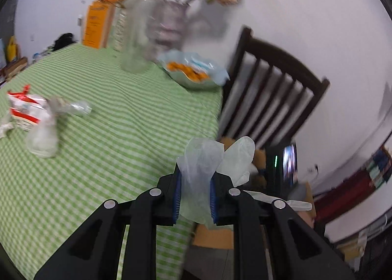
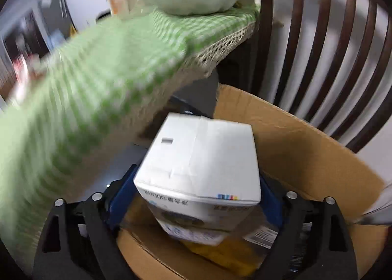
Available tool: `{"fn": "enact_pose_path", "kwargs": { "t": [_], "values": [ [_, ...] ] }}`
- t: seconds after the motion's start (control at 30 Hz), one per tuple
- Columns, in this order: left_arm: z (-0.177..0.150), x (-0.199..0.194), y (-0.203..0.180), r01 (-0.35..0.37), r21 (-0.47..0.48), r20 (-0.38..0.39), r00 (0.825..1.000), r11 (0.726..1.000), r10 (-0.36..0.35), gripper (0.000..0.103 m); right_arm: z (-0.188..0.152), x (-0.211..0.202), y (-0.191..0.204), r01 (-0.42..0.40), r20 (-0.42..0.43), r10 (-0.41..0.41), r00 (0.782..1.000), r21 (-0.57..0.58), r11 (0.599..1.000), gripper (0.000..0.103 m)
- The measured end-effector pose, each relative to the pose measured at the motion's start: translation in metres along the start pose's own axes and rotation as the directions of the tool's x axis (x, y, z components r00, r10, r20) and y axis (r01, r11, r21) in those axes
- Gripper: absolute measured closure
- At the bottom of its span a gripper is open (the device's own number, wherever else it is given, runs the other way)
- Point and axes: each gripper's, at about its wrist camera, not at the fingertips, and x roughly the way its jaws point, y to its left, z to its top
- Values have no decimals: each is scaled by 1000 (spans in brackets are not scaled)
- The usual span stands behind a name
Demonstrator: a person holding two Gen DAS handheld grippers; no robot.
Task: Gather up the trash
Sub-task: 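Carry the milk carton and white gloves with both tools over the cardboard box, then open both tools to drop the milk carton and gloves into the box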
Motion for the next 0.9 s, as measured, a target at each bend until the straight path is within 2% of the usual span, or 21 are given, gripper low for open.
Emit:
{"fn": "enact_pose_path", "kwargs": {
  "t": [0.1, 0.17, 0.27, 0.33, 0.5, 0.63, 0.7, 0.8, 0.83, 0.87, 0.9],
  "values": [
    [-13, 24, -23, 25, 32, -83, 996, 999, -22, 87, 14, -24, -35, -106, 89, 95, 991, 126, 986, 18],
    [-19, 36, -33, 32, 45, -116, 993, 998, -26, 87, 16, -45, -56, -126, 140, 102, 985, 175, 976, 18],
    [-27, 51, -45, 68, 40, -160, 985, 997, -60, 87, 10, -68, -78, -78, 163, 44, 986, 208, 975, 18],
    [-28, 60, -50, 80, 28, -182, 980, 996, -74, 87, 0, -77, -89, -75, 176, 37, 984, 215, 974, 18],
    [-34, 88, -74, 109, 31, -239, 966, 994, -99, 87, -28, -98, -114, -9, 157, -26, 987, 219, 976, 18],
    [-45, 125, -109, 175, 59, -304, 941, 983, -150, 87, -48, -111, -141, 70, 116, -98, 988, 222, 973, 18],
    [-52, 146, -130, 194, 87, -329, 931, 977, -155, 86, -56, -120, -154, 110, 104, -137, 985, 230, 967, 18],
    [-63, 182, -166, 211, 142, -375, 916, 967, -145, 86, -67, -129, -169, 127, 106, -159, 982, 262, 957, 18],
    [-65, 197, -177, 210, 142, -386, 912, 967, -141, 82, -70, -132, -174, 132, 107, -166, 980, 270, 954, 18],
    [-65, 208, -185, 209, 127, -396, 907, 970, -144, 71, -72, -133, -177, 143, 106, -178, 978, 276, 951, 18],
    [-65, 216, -189, 205, 109, -405, 903, 973, -145, 66, -74, -134, -179, 151, 103, -186, 977, 279, 948, 18]
  ]
}}
